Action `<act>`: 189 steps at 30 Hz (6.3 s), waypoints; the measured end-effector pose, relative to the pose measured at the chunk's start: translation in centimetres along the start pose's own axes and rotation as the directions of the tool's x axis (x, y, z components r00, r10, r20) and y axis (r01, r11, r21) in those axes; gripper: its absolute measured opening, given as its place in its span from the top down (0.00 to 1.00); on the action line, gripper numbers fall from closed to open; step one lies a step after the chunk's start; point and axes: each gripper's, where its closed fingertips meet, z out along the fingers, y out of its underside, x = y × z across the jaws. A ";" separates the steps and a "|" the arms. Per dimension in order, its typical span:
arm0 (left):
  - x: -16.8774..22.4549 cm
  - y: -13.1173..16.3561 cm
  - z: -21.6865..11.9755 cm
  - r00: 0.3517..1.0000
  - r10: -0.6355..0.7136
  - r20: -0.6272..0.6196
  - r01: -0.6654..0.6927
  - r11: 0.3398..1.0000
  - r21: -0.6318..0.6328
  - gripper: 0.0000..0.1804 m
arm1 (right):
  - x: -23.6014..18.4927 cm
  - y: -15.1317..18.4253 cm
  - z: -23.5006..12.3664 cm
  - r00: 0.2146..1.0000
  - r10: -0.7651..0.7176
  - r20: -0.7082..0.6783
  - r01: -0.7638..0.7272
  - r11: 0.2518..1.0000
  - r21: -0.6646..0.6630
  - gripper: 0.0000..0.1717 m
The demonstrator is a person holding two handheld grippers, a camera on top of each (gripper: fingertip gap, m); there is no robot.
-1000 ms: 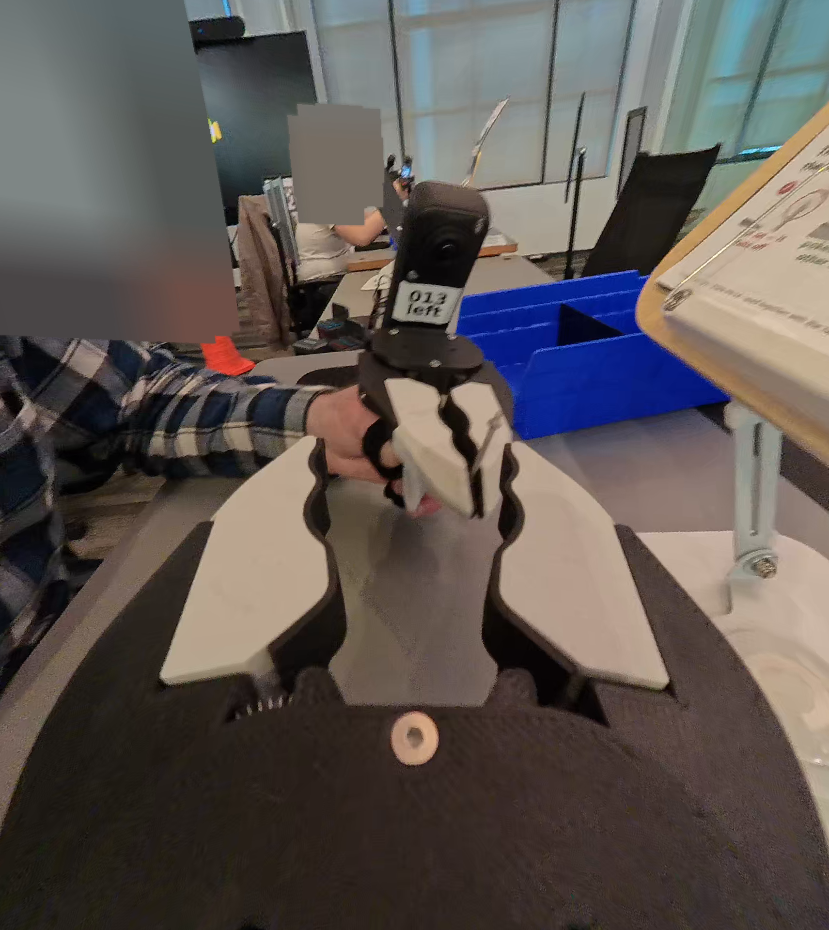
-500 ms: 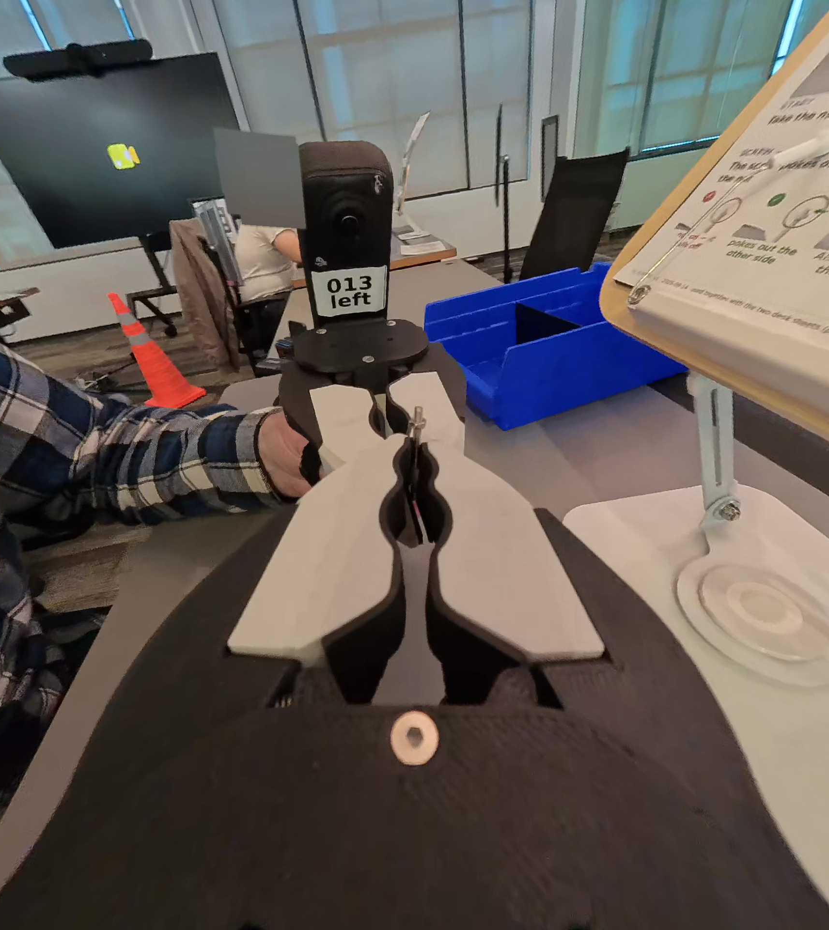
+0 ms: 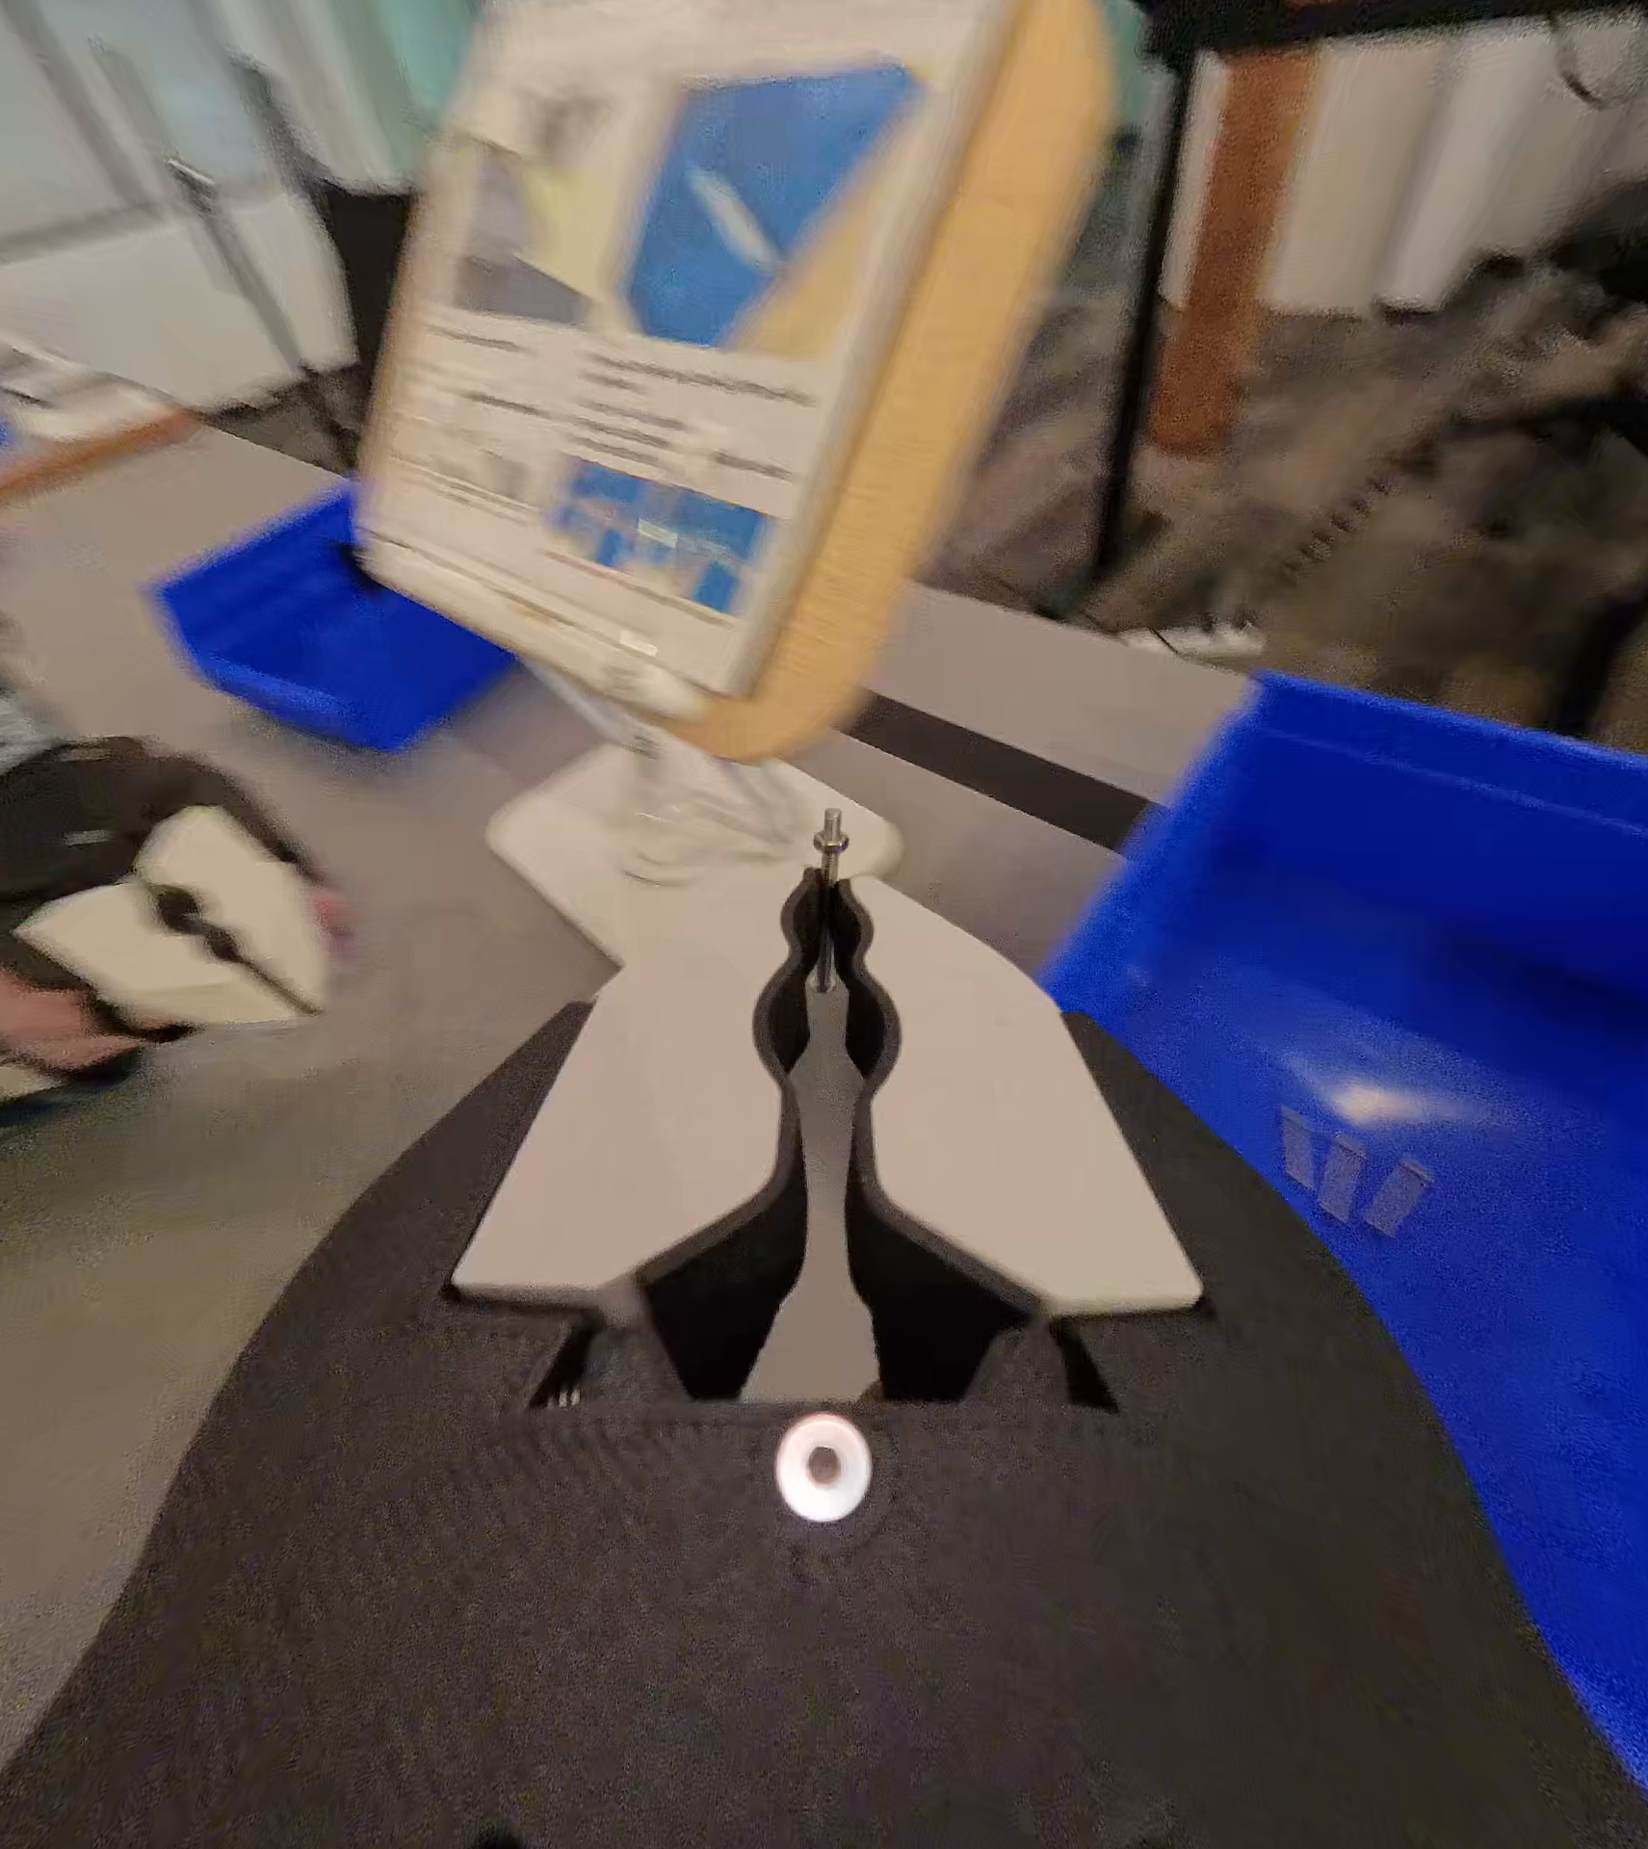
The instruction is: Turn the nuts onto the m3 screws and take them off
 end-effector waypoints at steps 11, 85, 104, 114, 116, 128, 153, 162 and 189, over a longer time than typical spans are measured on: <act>-2.2 3.1 0.7 0.997 -0.070 0.029 0.070 0.997 -0.010 1.00 | 17.5 14.3 6.2 0.895 0.145 -0.421 -0.358 0.798 -0.486 0.98; -0.7 7.8 -49.0 0.156 -0.214 0.964 0.249 0.953 0.171 0.31 | 18.9 13.0 -4.8 0.788 -0.069 -0.611 -0.044 0.985 -0.168 0.52; -17.8 16.4 -49.5 0.179 -0.250 0.952 0.557 0.823 0.111 0.45 | 20.7 14.0 -5.6 0.850 -0.071 -0.522 -0.079 0.962 -0.260 0.94; -20.2 19.3 -48.4 0.213 -0.429 0.878 0.656 0.728 0.196 0.87 | 19.7 15.0 -3.1 0.887 -0.030 -0.460 -0.134 0.938 -0.319 0.97; -20.1 19.3 -48.8 0.190 -0.450 0.873 0.661 0.716 0.225 0.92 | 19.6 15.0 -3.1 0.888 -0.014 -0.459 -0.152 0.934 -0.323 0.97; -18.8 18.0 -49.3 0.225 -0.400 0.889 0.674 0.723 0.154 0.98 | 16.1 16.0 -5.2 0.904 0.013 -0.427 -0.184 0.915 -0.359 0.97; -9.2 12.7 -55.3 0.180 -0.491 0.852 0.545 0.771 0.329 0.96 | 1.8 20.2 -10.5 0.977 -0.025 -0.212 -0.074 0.892 -0.445 0.97; -3.2 11.1 -57.3 0.154 -0.516 0.842 0.473 0.787 0.396 0.96 | -3.1 20.8 -9.9 0.993 -0.083 -0.079 0.039 0.894 -0.446 0.97; 9.9 12.2 -64.5 -0.027 -0.564 0.825 0.323 0.776 0.541 0.96 | -17.9 17.2 5.9 0.957 -0.159 0.243 0.245 0.890 -0.384 0.97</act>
